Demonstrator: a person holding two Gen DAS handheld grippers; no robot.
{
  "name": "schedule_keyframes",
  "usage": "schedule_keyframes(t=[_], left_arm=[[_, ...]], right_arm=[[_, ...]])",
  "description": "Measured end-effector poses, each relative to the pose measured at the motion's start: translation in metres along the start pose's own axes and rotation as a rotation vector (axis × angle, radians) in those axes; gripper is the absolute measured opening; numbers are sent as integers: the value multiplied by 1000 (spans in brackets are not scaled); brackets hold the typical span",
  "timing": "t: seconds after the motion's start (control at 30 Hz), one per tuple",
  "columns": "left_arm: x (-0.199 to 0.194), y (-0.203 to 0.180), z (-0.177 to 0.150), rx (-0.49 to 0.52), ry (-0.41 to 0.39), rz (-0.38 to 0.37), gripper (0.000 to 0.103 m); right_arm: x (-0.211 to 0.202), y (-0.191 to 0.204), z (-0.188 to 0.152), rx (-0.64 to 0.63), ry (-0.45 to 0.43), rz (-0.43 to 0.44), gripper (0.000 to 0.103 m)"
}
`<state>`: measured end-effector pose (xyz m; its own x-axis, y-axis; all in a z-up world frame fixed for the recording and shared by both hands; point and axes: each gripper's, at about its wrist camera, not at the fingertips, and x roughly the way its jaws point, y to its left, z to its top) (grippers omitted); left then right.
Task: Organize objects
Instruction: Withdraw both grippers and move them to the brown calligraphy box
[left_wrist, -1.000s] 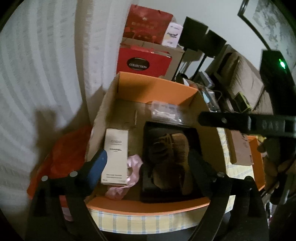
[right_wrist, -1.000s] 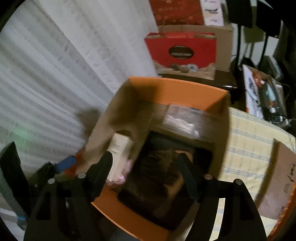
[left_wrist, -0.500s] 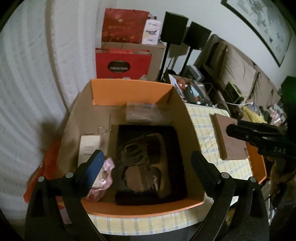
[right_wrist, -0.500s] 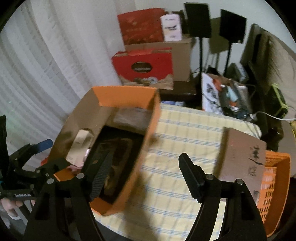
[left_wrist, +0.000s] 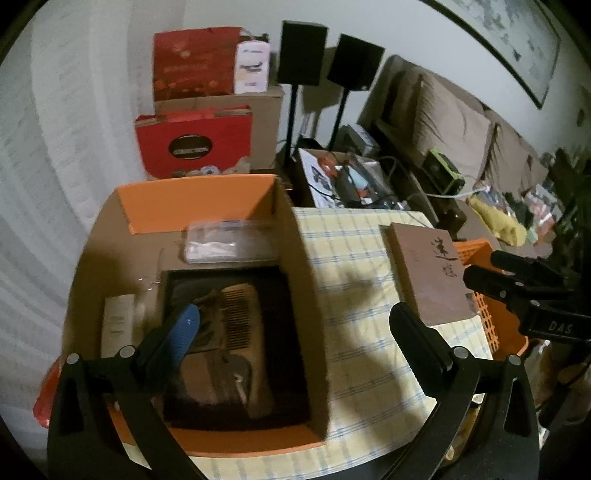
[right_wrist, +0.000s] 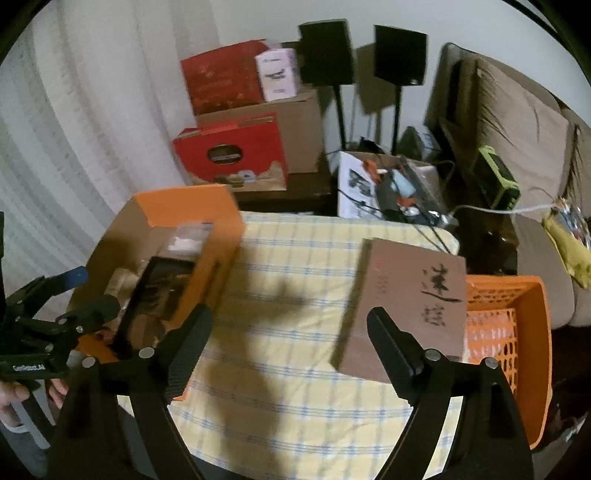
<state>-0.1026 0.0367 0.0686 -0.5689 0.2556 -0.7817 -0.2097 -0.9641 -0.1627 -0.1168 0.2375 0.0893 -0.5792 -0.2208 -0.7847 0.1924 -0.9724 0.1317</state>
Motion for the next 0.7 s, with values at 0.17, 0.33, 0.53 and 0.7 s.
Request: schedule_keyframes(t=[0.17, 0.33, 0.53, 0.7], left_arm=[[9, -27, 4, 34, -3, -2, 103], [20, -50, 7, 64, -1, -10, 103], [37, -73, 9, 79, 11, -36, 103], [56, -88, 7, 77, 36, -66, 103]], right_arm=[[-10, -30, -6, 34, -48, -64, 102], [-18, -56, -14, 64, -70, -104, 102], [-19, -84, -20, 95, -63, -132, 102], [-16, -111, -25, 143, -52, -156, 102]])
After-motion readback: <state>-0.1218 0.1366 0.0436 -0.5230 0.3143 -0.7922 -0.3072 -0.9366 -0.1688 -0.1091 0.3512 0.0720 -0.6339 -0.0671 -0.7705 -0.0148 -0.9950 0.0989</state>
